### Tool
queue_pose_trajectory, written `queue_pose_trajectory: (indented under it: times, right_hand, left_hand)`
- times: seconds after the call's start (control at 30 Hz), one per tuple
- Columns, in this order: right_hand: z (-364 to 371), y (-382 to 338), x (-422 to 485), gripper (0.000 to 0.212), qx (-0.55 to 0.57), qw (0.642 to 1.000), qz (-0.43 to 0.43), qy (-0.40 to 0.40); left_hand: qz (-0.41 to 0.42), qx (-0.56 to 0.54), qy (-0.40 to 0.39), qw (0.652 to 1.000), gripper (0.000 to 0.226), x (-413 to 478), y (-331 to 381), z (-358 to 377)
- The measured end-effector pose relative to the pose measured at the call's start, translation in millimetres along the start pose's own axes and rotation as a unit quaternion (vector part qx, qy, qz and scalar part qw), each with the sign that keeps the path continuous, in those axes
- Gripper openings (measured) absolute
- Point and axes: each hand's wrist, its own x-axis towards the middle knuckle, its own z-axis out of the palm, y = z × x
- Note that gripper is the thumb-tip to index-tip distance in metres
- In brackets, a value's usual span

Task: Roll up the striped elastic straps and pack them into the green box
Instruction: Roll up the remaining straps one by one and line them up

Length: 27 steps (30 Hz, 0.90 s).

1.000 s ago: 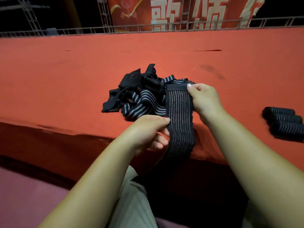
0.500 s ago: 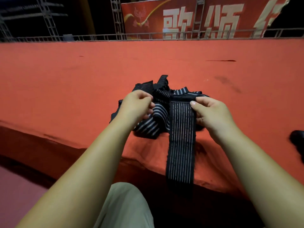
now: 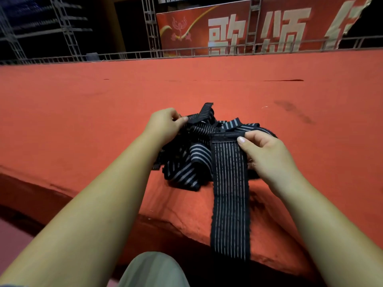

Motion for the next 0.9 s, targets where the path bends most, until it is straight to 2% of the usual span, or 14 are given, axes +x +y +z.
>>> queue_pose_trajectory:
  times: [0.03,0.13,0.2,0.3,0.4,0.5,0.57,0.67,0.77,0.87,0.9]
  right_hand:
    - [0,0,-1,0.013,0.0,1.0,0.0,-0.003]
    - [1,-2,-6,0.015,0.005,1.0,-0.001,-0.008]
    - [1,-5,-11,0.017,0.001,1.0,-0.005,-0.011]
    - [2,-11,-17,0.019,-0.009,1.0,-0.022,-0.018]
    - [1,-17,-24,0.019,-0.002,0.999,-0.036,-0.03]
    - [2,-21,-30,0.017,-0.013,0.996,-0.058,-0.064]
    - [6,-21,-31,0.014,-0.077,0.986,-0.116,-0.089]
    - [20,-22,-27,0.01,-0.191,0.952,-0.193,-0.145]
    - [36,-15,-20,0.01,-0.264,0.928,-0.189,-0.18]
    - [48,-3,-7,0.007,-0.328,0.912,-0.143,-0.199]
    - [51,0,-4,0.013,-0.346,0.907,-0.129,-0.204]
  left_hand:
    - [-0.015,-0.01,0.008,1.0,0.015,-2,-4,-3]
    - [-0.048,-0.077,0.058,0.994,0.012,-15,-9,-11]
    - [-0.036,-0.144,0.101,0.984,0.018,-25,-6,-18]
    - [-0.016,-0.204,0.125,0.971,0.027,-34,1,-27]
    - [-0.025,-0.272,0.112,0.955,0.03,-42,12,-38]
    - [-0.021,-0.344,0.056,0.937,0.025,-53,30,-39]
    - [-0.017,-0.365,0.021,0.931,0.022,-58,40,-36]
    - [-0.016,-0.362,-0.005,0.932,0.02,-59,44,-30]
    - [-0.027,-0.391,-0.017,0.92,0.019,-59,43,-29]
    - [-0.054,-0.464,-0.032,0.884,0.017,-56,45,-35]
    - [-0.059,-0.48,-0.033,0.875,0.017,-54,44,-38]
